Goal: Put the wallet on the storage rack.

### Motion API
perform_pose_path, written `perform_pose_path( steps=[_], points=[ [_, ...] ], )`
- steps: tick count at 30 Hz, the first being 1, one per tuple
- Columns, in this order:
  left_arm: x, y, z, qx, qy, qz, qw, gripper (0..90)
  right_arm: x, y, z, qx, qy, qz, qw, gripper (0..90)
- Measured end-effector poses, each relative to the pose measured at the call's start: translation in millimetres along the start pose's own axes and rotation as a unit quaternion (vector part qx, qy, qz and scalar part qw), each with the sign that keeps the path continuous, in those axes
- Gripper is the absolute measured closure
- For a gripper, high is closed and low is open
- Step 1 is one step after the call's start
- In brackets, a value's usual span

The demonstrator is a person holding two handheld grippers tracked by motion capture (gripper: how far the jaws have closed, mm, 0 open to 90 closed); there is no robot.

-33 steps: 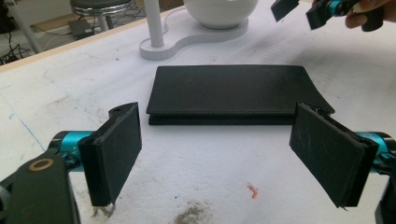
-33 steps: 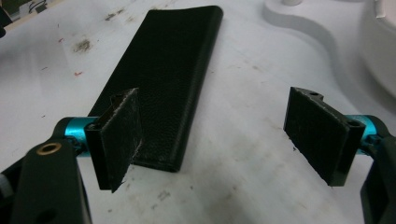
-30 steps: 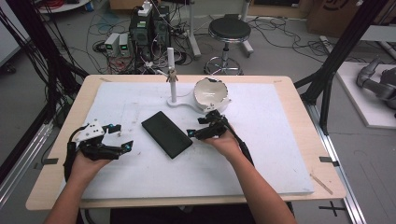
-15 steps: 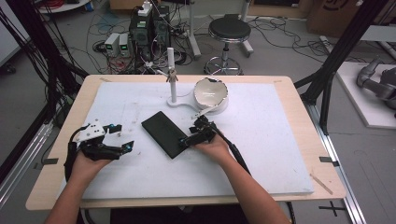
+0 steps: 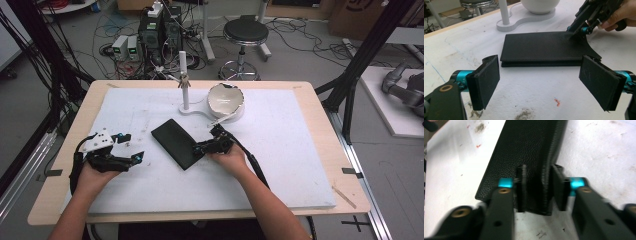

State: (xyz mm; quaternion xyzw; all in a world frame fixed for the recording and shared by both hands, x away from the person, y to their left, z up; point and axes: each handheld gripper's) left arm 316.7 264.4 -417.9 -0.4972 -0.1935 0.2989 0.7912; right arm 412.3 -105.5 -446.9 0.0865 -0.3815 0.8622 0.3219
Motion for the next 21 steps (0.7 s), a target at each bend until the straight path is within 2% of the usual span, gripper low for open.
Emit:
perform_pose_path(
  steps=[2,3,4,10,13,14,15,17,19,21],
  points=[
    [-0.3,-0.1,0.2,0.0,-0.001,0.001,1.0,17.0,1.1,-0.4,0.5,-0.001,0.004,0.005,1.0,76.9],
    [-0.2,0.0,0.2,-0.001,0.0,0.001,1.0,17.0,3.8,-1.0,1.0,-0.002,0.011,0.017,0.9998,79.9],
    [0.0,0.1,0.4,0.0,0.0,0.0,1.0,17.0,3.8,-1.0,1.0,-0.002,0.011,0.017,0.9998,79.9],
    [1.5,1.0,1.1,-0.005,0.003,0.007,1.0,17.0,10.9,-3.5,9.8,-0.007,0.021,0.056,0.9982,83.4],
    [2.1,0.6,1.2,-0.009,0.008,0.011,0.9999,17.0,21.3,-5.6,27.1,-0.017,0.042,0.101,0.9938,84.2],
    [2.4,0.1,1.3,-0.009,0.008,0.011,0.9999,17.0,21.3,-5.6,27.1,-0.017,0.042,0.101,0.9938,84.2],
    [2.2,-0.5,1.4,-0.011,0.01,0.013,0.9998,17.0,25.7,-5.2,37.6,-0.021,0.05,0.121,0.9912,84.4],
    [1.5,-1.9,1.4,-0.014,0.016,0.015,0.9997,17.0,29.8,-3.3,47.8,-0.024,0.058,0.138,0.9884,84.6],
    [0.0,-4.0,1.1,-0.017,0.023,0.017,0.9995,17.0,32.2,-1.9,53.3,-0.023,0.059,0.143,0.9877,84.6],
    [-0.9,-6.6,0.9,-0.019,0.035,0.02,0.999,16.9,36.4,1.4,63.5,-0.029,0.064,0.159,0.9848,84.8]
  ],
)
Point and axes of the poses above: each handheld gripper's, and its own axes: z roughly backward along the jaws, y roughly out of its underside, x roughly to its left, and after that the axes turned 3 degrees about x, right-handed
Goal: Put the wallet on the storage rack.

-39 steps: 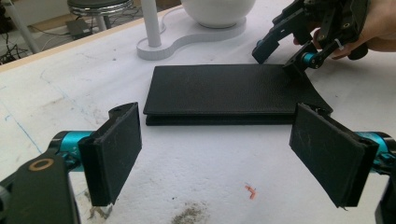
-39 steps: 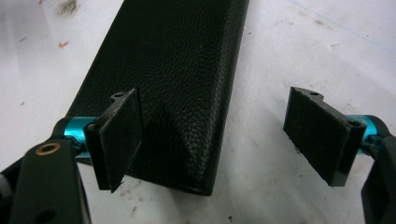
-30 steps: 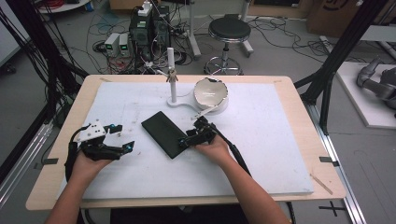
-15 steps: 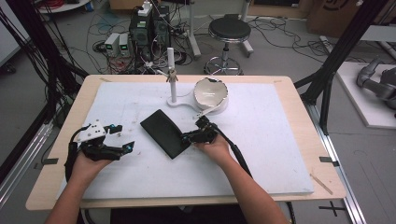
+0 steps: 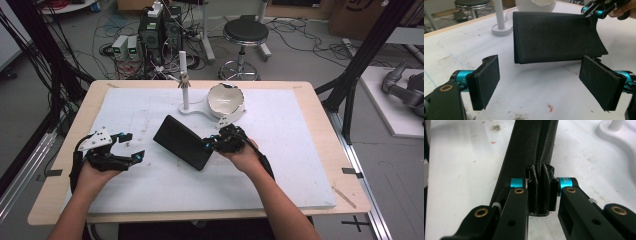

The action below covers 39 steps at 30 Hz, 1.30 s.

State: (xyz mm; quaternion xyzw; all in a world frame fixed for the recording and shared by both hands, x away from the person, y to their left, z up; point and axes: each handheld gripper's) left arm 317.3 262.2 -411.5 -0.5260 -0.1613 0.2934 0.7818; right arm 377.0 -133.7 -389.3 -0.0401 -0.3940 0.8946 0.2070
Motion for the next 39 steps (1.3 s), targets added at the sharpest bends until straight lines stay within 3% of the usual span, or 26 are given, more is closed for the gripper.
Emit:
perform_pose_path(
  steps=[4,6,12,13,14,18,24,26,30,31,32,33,34,37,39],
  points=[
    [-3.0,-8.6,-1.7,-0.019,0.038,0.012,0.999,17.0,8.6,6.0,24.1,-0.016,0.002,0.04,0.9991,84.8],
    [-3.6,-10.6,-2.2,-0.02,0.043,0.013,0.9988,17.0,10.3,7.5,28.3,-0.019,0.003,0.045,0.9988,84.8],
    [-10.8,-21.6,-16.7,-0.013,0.072,0.01,0.9973,17.0,18.8,18.0,51.9,-0.041,-0.005,0.1,0.9941,84.8],
    [-13.0,-23.9,-19.9,-0.011,0.077,0.006,0.9969,17.0,18.8,18.0,51.9,-0.041,-0.005,0.1,0.9941,84.8],
    [-17.4,-28.7,-26.4,-0.013,0.091,0.005,0.9958,17.0,20.4,21.1,56.9,-0.046,-0.008,0.113,0.9925,84.8],
    [-22.5,-34.4,-35.4,-0.008,0.105,-0.004,0.9944,17.0,21.8,26.0,64.0,-0.055,-0.017,0.128,0.9902,84.8],
    [-26.4,-39.8,-49.6,-0.002,0.136,-0.009,0.9907,17.0,28.4,33.9,73.8,-0.073,-0.033,0.163,0.9833,84.8],
    [-28.7,-41.8,-54.8,-0.004,0.158,-0.005,0.9875,17.2,29.2,34.9,74.7,-0.075,-0.034,0.166,0.9827,84.7],
    [-34.9,-42.2,-67.7,0.001,0.213,-0.003,0.9771,18.0,31.0,37.1,76.6,-0.085,-0.044,0.177,0.9796,84.8],
    [-37.1,-42.1,-71.0,0.006,0.224,-0.005,0.9745,21.8,31.7,37.0,76.2,-0.084,-0.046,0.178,0.9793,84.8],
    [-39.4,-41.8,-73.8,0.011,0.241,-0.01,0.9705,29.2,32.1,37.0,75.7,-0.082,-0.045,0.179,0.9794,84.8],
    [-42.0,-41.7,-75.5,0.015,0.255,-0.024,0.9664,29.2,32.1,37.0,75.7,-0.082,-0.045,0.179,0.9794,84.8],
    [-47.7,-42.1,-76.1,0.03,0.268,-0.05,0.9617,52.8,32.6,37.3,73.8,-0.074,-0.044,0.177,0.9803,84.7],
    [-49.3,-43.2,-73.9,0.033,0.274,-0.049,0.9598,72.1,28.8,41.3,72.8,-0.082,-0.041,0.169,0.9813,84.2],
    [-51.5,-45.9,-71.3,0.03,0.27,-0.058,0.9607,73.7,28.0,43.4,72.6,-0.092,-0.039,0.164,0.9814,83.9]
  ],
)
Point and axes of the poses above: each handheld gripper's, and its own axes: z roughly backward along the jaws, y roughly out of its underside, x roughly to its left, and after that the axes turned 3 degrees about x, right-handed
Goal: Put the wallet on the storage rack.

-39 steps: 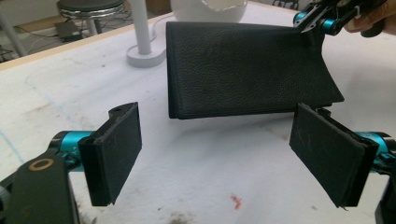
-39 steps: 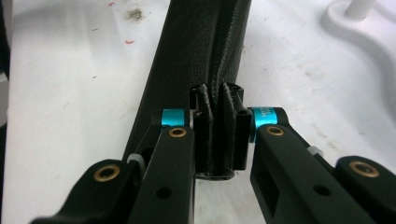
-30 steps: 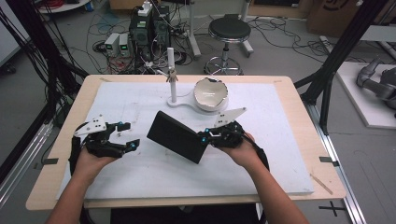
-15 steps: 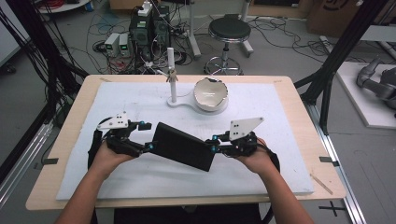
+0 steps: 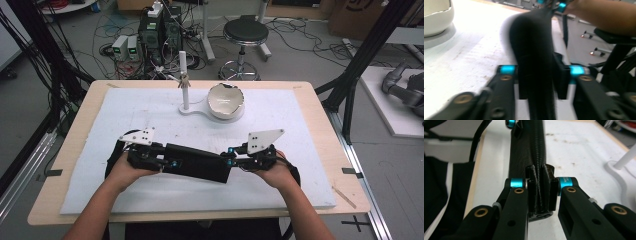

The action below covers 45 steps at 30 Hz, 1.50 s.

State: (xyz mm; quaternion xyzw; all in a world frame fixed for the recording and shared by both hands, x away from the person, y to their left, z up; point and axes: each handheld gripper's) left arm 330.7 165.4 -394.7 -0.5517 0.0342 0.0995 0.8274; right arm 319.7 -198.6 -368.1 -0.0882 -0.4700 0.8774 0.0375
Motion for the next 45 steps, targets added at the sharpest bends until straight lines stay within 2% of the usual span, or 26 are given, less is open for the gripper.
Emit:
perform_pose_path(
  steps=[1,3,4,6,7,9,10,11,12,15,16,18,19,20,21,22,24,26,28,30,34,35,37,38,39,45],
  points=[
    [-1.5,-1.7,0.2,0.001,-0.003,-0.001,1.0,73.7,-0.2,1.1,0.1,-0.005,0.0,-0.005,1.0,83.1],
    [-5.1,-7.9,1.7,0.006,-0.012,-0.008,0.9999,74.4,-4.2,4.1,0.9,-0.026,-0.003,-0.044,0.9987,77.3],
    [-5.1,-7.9,1.7,0.006,-0.012,-0.008,0.9999,74.4,-4.2,4.1,0.9,-0.026,-0.003,-0.044,0.9987,77.3],
    [-6.5,-11.2,2.8,0.011,-0.019,-0.004,0.9998,74.4,-6.3,6.6,3.4,-0.041,0.009,-0.08,0.9959,70.6],
    [-6.5,-12.3,4.0,0.015,-0.026,-0.004,0.9996,74.4,-8.2,11.3,8.8,-0.054,0.03,-0.111,0.9918,60.0],
    [-7.3,-13.7,8.0,0.023,-0.044,0.005,0.9988,74.4,-9.8,18.6,15.5,-0.072,0.058,-0.14,0.9857,52.9],
    [-7.2,-15.2,11.1,0.029,-0.054,0.003,0.9981,74.4,-9.8,22.1,18.5,-0.075,0.069,-0.147,0.9838,51.2],
    [-7.8,-19.8,16.3,0.037,-0.078,0.003,0.9963,74.4,-9.4,25.0,20.9,-0.074,0.083,-0.148,0.9828,48.2],
    [-7.8,-19.8,16.3,0.037,-0.078,0.003,0.9963,74.4,-8.7,27.8,23.4,-0.068,0.089,-0.151,0.9822,46.5],
    [-7.2,-32.6,23.5,0.054,-0.11,-0.012,0.9924,74.4,-6.7,33.1,27.9,-0.058,0.104,-0.15,0.9814,43.0],
    [-6.9,-37.8,25.1,0.058,-0.119,-0.016,0.9911,74.4,-3.3,37.9,33.4,-0.05,0.115,-0.159,0.9793,41.1],
    [-4.8,-49.4,26.6,0.065,-0.129,-0.028,0.9891,74.4,-1.0,41.4,38.5,-0.044,0.127,-0.164,0.9773,39.1],
    [-2.5,-61.4,26.6,0.071,-0.135,-0.036,0.9876,74.4,0.1,43.0,40.6,-0.043,0.129,-0.168,0.9764,39.0],
    [-2.5,-61.4,26.6,0.071,-0.135,-0.036,0.9876,74.4,0.1,43.0,40.6,-0.043,0.129,-0.168,0.9764,39.0],
    [-0.6,-70.6,26.3,0.076,-0.139,-0.045,0.9864,74.4,1.7,45.7,44.1,-0.041,0.136,-0.173,0.9746,37.9],
    [0.9,-78.5,26.1,0.08,-0.144,-0.05,0.985,74.4,1.7,45.7,44.1,-0.041,0.136,-0.173,0.9746,37.9],
    [4.0,-93.7,25.4,0.087,-0.152,-0.06,0.9827,74.3,4.5,51.6,46.5,-0.052,0.141,-0.179,0.9722,37.9],
    [9.0,-108.0,24.2,0.092,-0.151,-0.064,0.9822,74.4,4.9,54.7,46.4,-0.053,0.141,-0.184,0.9714,37.9],
    [14.0,-121.8,21.7,0.097,-0.158,-0.068,0.9804,74.4,4.8,55.4,46.3,-0.052,0.139,-0.185,0.9714,37.9],
    [20.3,-136.8,18.7,0.109,-0.17,-0.075,0.9766,74.4,4.2,56.1,46.9,-0.052,0.144,-0.184,0.9708,38.0],
    [35.2,-156.3,13.7,0.123,-0.187,-0.077,0.9717,74.4,3.2,57.1,47.4,-0.056,0.143,-0.186,0.9705,39.0],
    [42.9,-163.1,10.9,0.129,-0.196,-0.077,0.9689,74.4,3.1,57.2,46.5,-0.054,0.144,-0.188,0.97,39.2],
    [48.1,-166.7,8.8,0.131,-0.201,-0.074,0.9678,74.4,2.0,57.0,46.2,-0.056,0.143,-0.188,0.97,39.3],
    [56.0,-171.5,4.8,0.137,-0.208,-0.073,0.9656,74.4,1.6,56.8,46.2,-0.058,0.144,-0.188,0.9698,39.3],
    [56.0,-171.5,4.8,0.137,-0.208,-0.073,0.9656,74.4,1.6,56.8,46.2,-0.058,0.144,-0.188,0.9698,39.3],
    [76.0,-182.3,-13.5,0.155,-0.218,-0.068,0.9612,74.4,-2.1,60.1,45.3,-0.058,0.142,-0.193,0.9692,38.3]
  ],
)
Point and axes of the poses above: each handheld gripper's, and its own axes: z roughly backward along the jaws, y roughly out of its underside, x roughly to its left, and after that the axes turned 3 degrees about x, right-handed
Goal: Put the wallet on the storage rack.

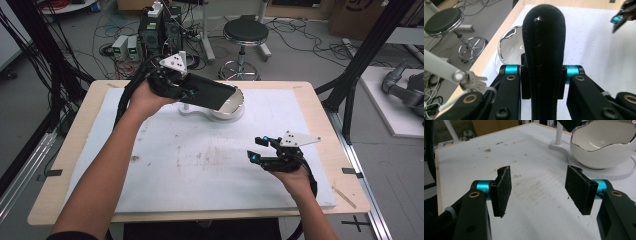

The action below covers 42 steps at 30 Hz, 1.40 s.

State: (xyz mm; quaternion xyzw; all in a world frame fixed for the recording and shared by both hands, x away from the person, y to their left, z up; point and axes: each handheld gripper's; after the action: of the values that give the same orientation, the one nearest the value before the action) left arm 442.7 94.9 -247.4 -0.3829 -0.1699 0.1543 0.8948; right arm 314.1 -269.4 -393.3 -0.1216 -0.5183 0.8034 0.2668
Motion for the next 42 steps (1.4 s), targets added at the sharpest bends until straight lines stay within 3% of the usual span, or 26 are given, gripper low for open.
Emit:
perform_pose_path(
  steps=[6,16,22,24,27,30,35,38,42],
  points=[
    [14.3,-13.6,-25.6,0.031,-0.009,-0.001,0.9995,74.4,-1.0,2.6,-1.3,0.005,-0.003,-0.001,1.0,35.1],
    [21.3,-18.7,-74.1,0.093,0.013,0.009,0.9956,74.1,-1.6,2.1,-3.8,0.009,-0.011,-0.001,0.9999,35.1],
    [21.5,-17.2,-93.7,0.092,0.009,0.019,0.9956,71.9,-2.6,2.7,-3.4,0.011,-0.013,0.0,0.9999,35.5],
    [20.5,-19.3,-96.2,0.084,-0.004,0.02,0.9962,67.6,-3.2,3.1,-3.3,0.012,-0.015,-0.002,0.9998,35.5],
    [21.8,-21.6,-96.1,0.089,-0.036,0.023,0.9951,56.0,-3.3,3.0,-3.9,0.013,-0.017,-0.002,0.9998,35.5],
    [23.9,-23.2,-90.9,0.079,-0.068,0.026,0.9942,48.2,-2.5,2.6,-4.4,0.013,-0.018,0.001,0.9998,35.6],
    [24.1,-27.3,-80.6,0.055,-0.103,0.021,0.9929,44.6,-2.5,2.3,-4.6,0.011,-0.018,0.002,0.9998,35.6],
    [22.2,-31.7,-77.4,0.039,-0.127,0.016,0.991,43.8,-2.2,2.0,-5.5,0.013,-0.021,0.001,0.9997,35.8],
    [21.3,-35.8,-78.8,0.043,-0.157,0.008,0.9866,43.7,-1.2,1.9,-6.8,0.016,-0.022,0.003,0.9996,35.9]
  ],
)
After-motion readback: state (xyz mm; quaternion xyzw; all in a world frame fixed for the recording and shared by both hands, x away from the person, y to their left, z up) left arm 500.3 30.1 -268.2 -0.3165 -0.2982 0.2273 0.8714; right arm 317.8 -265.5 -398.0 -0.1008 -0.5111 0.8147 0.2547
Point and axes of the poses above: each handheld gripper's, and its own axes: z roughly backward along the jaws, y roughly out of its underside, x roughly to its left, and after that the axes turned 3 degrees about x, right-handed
